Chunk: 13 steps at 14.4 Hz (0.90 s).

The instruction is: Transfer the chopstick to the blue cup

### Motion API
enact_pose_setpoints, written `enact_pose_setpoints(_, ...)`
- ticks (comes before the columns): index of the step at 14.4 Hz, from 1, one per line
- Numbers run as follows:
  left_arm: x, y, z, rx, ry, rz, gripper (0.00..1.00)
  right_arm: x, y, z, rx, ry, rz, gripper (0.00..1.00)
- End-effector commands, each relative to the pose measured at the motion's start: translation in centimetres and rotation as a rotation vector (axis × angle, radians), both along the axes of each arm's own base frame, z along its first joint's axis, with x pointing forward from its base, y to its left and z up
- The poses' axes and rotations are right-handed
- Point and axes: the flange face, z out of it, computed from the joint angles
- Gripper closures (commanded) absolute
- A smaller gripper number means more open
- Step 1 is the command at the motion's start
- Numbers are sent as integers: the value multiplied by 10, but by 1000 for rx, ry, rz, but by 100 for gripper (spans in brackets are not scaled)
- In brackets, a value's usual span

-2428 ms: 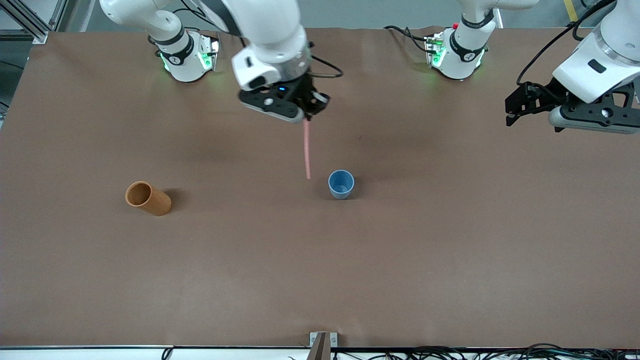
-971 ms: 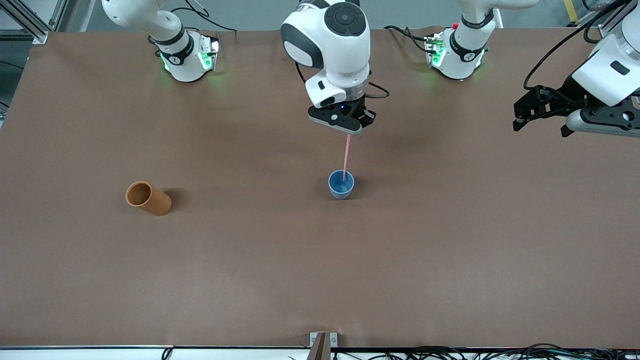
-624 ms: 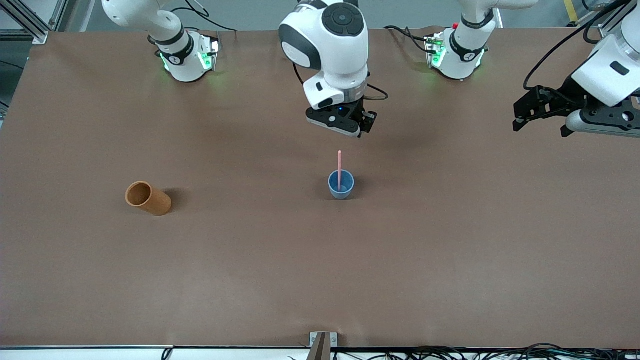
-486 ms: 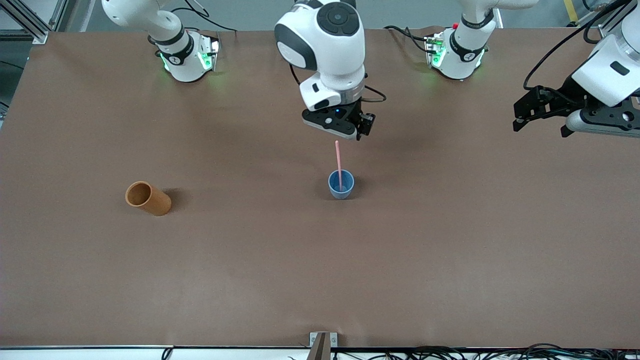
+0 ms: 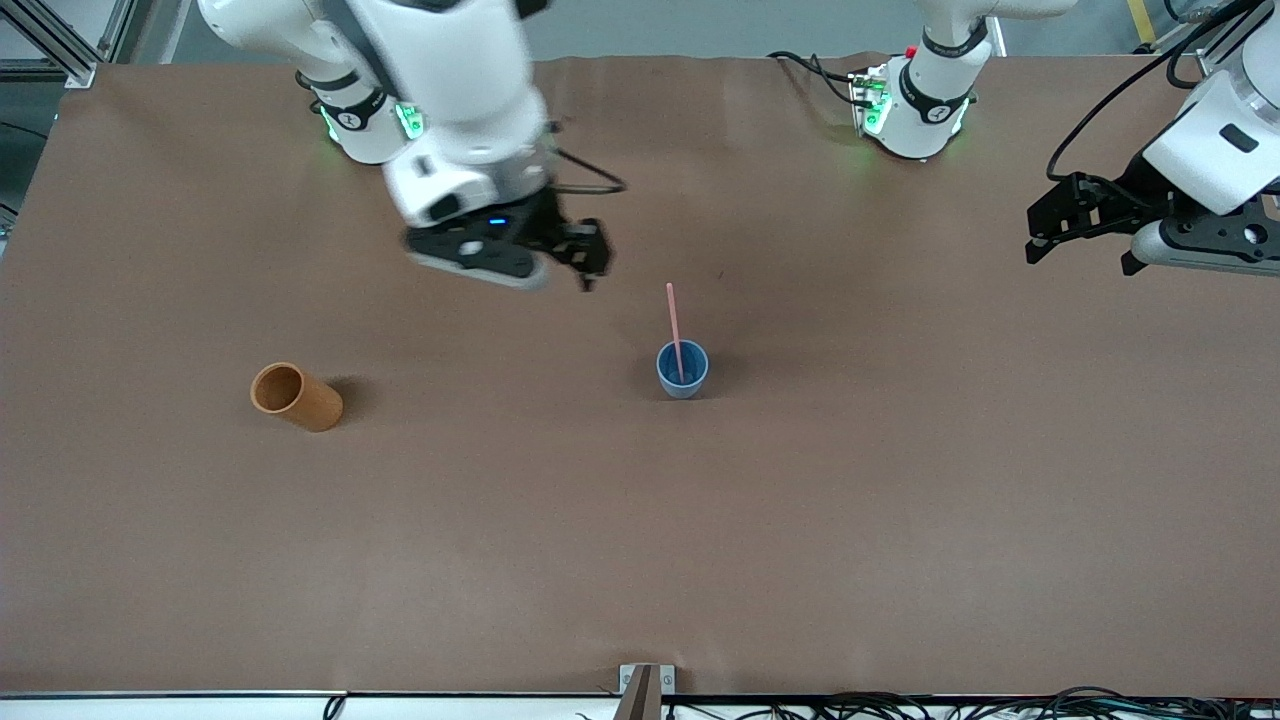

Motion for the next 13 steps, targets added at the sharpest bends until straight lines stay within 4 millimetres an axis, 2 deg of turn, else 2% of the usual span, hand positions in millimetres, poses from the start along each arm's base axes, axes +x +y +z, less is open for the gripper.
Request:
enact_pose_setpoints(1,3,0,5,-8,-6,-9,0,-8,-93,13,-27,17,94,0)
enact_pose_setpoints(2,3,0,5,-8,-6,-9,0,-9,-126,18,-39,30,133,0)
enact_pose_setpoints(4,3,0,5,-7,-6,-9,0,-14,-181,22,-49,46,153,0)
enact_pose_setpoints(7,3,-1,5,-8,-6,-9,0,-31,-258,18,-55,60,169,0)
enact_pose_setpoints(11,3,0,5,-8,-6,-9,0,-52,-333,12,-76,78,160,2)
enact_pose_setpoints(13,3,0,5,-10,-6,-12,0,-59,-360,15,-80,79,152,2)
